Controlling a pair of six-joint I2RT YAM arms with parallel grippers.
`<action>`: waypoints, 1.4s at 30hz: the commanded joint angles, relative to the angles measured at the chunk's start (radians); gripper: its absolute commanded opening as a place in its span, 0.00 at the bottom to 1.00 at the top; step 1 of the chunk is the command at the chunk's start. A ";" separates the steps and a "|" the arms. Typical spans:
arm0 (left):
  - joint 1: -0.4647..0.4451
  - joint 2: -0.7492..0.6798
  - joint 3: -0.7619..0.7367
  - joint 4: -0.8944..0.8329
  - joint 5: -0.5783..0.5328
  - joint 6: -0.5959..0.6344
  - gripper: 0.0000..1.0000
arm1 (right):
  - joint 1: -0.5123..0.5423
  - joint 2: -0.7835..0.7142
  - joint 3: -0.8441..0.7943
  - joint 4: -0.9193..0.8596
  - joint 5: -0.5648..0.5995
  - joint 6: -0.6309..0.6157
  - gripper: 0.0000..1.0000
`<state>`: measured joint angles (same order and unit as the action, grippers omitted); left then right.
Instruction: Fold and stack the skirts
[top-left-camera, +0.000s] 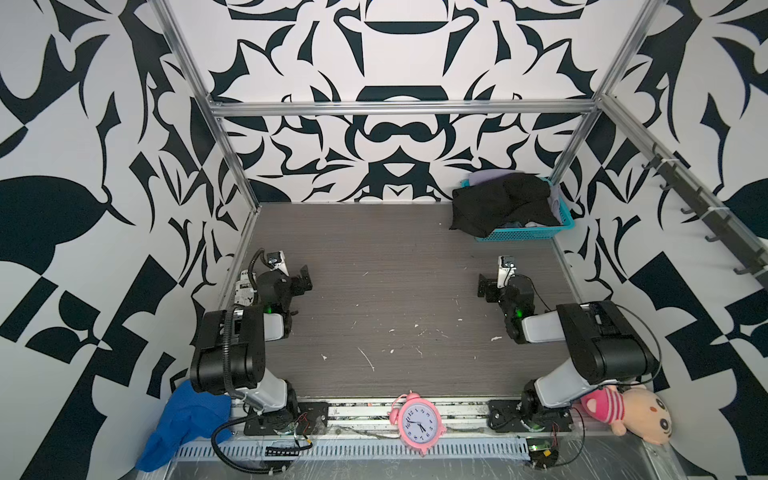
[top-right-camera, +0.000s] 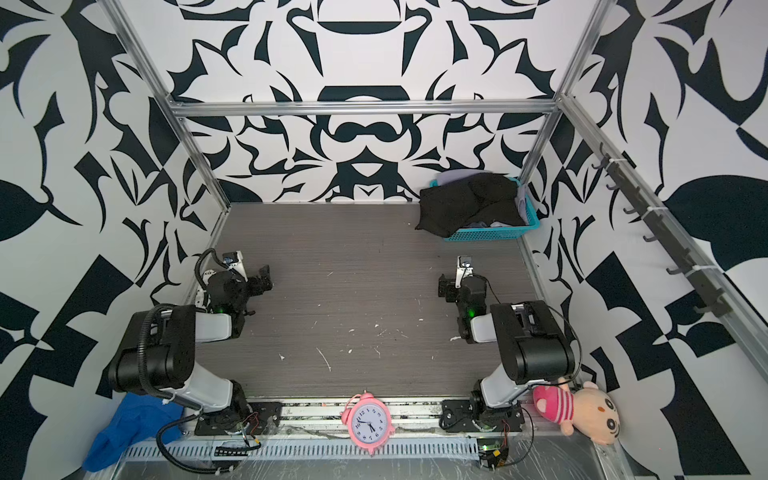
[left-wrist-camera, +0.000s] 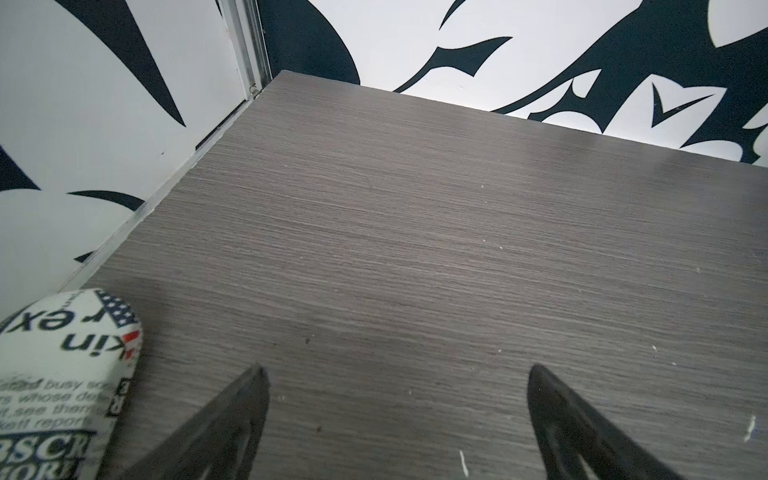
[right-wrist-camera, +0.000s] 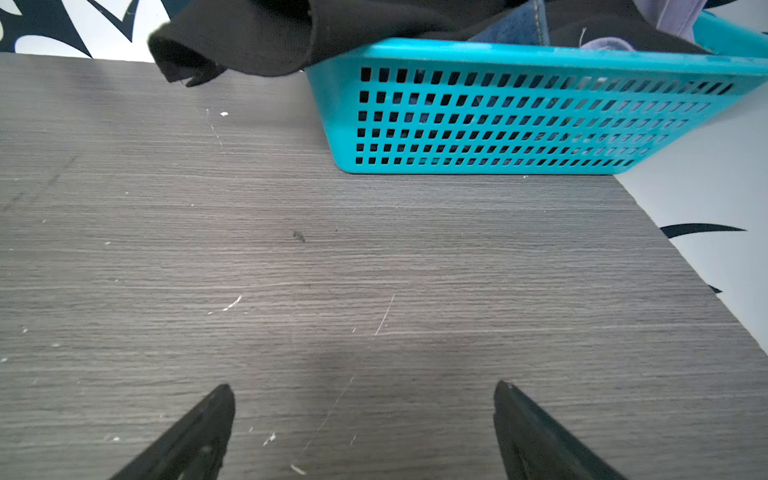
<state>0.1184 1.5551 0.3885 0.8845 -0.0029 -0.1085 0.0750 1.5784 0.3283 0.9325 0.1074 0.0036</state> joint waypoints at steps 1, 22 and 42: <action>0.001 -0.005 -0.004 -0.004 0.007 -0.011 0.99 | -0.004 -0.013 0.018 0.022 -0.010 0.003 1.00; 0.001 -0.003 0.003 -0.013 0.010 -0.009 0.99 | -0.003 -0.012 0.021 0.018 -0.016 0.003 1.00; -0.375 -0.314 0.599 -0.685 -0.054 -0.008 1.00 | 0.015 -0.462 0.420 -0.710 -0.022 0.350 0.90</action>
<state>-0.1425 1.1782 0.8280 0.3992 -0.0845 -0.1341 0.0738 1.0546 0.5755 0.4461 0.2276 0.2726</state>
